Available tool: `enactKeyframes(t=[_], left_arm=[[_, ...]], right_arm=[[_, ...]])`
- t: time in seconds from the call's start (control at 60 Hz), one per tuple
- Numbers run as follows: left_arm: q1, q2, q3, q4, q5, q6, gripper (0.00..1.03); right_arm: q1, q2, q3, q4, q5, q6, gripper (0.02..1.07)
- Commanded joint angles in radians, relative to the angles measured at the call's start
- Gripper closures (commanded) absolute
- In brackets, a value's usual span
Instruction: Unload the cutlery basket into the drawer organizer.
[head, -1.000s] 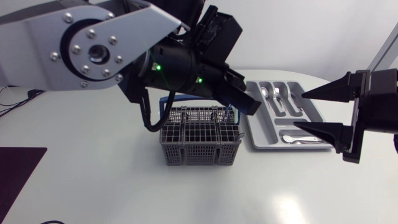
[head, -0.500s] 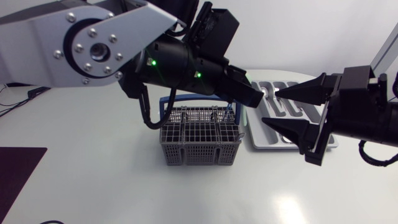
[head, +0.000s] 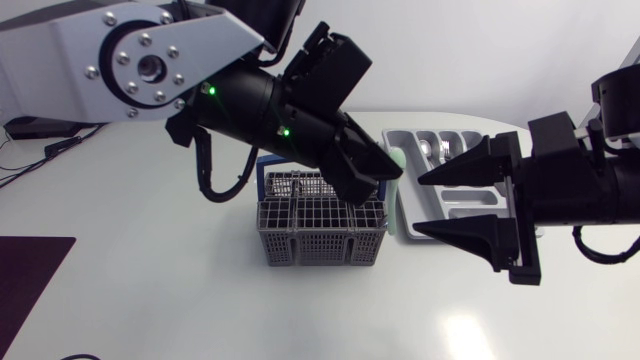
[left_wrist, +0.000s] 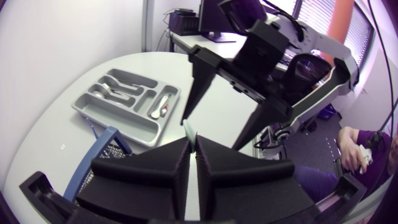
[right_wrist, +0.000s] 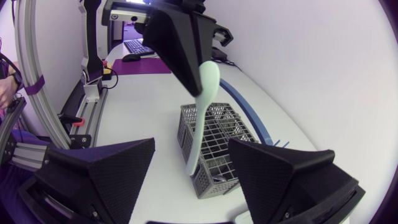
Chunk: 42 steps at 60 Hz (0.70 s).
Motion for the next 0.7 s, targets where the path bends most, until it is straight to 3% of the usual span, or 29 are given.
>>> enactKeyframes(t=[0.0, 0.217, 0.55, 0.683], left_arm=[[-0.003, 0.021, 0.041, -0.041, 0.047, 0.093, 0.97], [-0.015, 0.021, 0.035, -0.082, 0.11, 0.16, 0.99], [-0.01, 0.027, 0.035, -0.099, 0.119, 0.202, 0.99], [-0.004, 0.027, 0.034, -0.101, 0.128, 0.206, 0.99]], right_arm=[[0.003, 0.036, 0.031, -0.019, -0.012, -0.039, 0.26], [0.026, 0.072, 0.045, -0.037, -0.038, -0.062, 0.46], [0.066, 0.083, 0.055, -0.063, -0.052, -0.067, 0.79], [0.083, 0.089, 0.059, -0.086, -0.051, -0.077, 0.8]])
